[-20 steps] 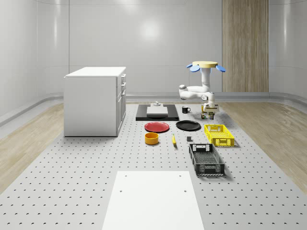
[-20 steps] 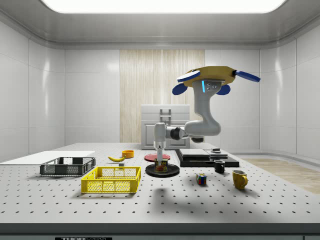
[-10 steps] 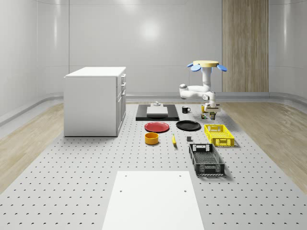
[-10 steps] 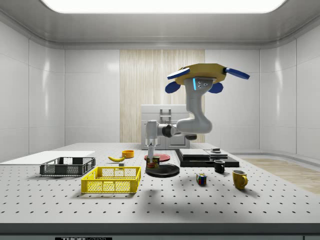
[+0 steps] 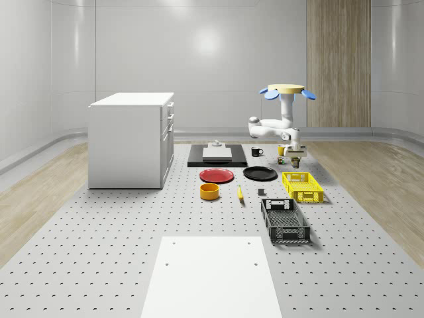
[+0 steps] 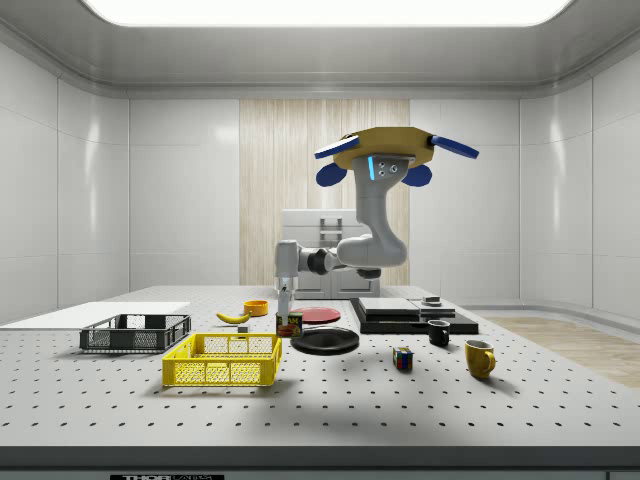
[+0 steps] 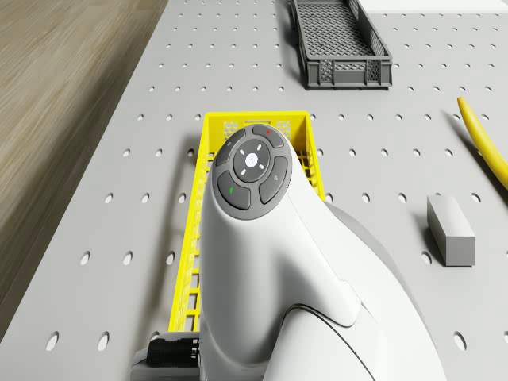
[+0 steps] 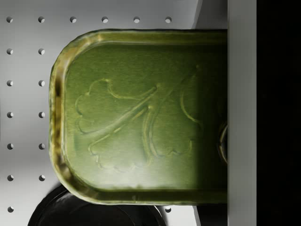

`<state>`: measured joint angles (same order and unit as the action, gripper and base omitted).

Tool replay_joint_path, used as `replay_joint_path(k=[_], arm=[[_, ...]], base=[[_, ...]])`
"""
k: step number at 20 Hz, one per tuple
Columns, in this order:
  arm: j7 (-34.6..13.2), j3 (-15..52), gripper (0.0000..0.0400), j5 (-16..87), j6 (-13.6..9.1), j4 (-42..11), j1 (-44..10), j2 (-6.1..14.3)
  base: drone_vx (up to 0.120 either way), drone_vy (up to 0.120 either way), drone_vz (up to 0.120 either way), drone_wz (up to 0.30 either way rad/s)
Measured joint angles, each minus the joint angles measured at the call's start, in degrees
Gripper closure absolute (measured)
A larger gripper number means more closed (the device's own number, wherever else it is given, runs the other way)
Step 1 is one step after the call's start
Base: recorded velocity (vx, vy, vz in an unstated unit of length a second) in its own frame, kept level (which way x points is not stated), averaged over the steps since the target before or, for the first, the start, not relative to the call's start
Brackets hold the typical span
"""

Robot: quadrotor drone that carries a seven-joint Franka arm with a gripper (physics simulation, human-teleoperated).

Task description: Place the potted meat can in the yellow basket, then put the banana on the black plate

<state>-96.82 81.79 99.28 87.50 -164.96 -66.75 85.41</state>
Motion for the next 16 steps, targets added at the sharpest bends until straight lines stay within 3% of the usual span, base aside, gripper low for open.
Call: replay_joint_path(k=[16], arm=[[-0.2,0.2,0.0117,-0.6,1.3,0.0,-0.2,1.4]], base=[[0.12,0.0,0.0,0.0]])
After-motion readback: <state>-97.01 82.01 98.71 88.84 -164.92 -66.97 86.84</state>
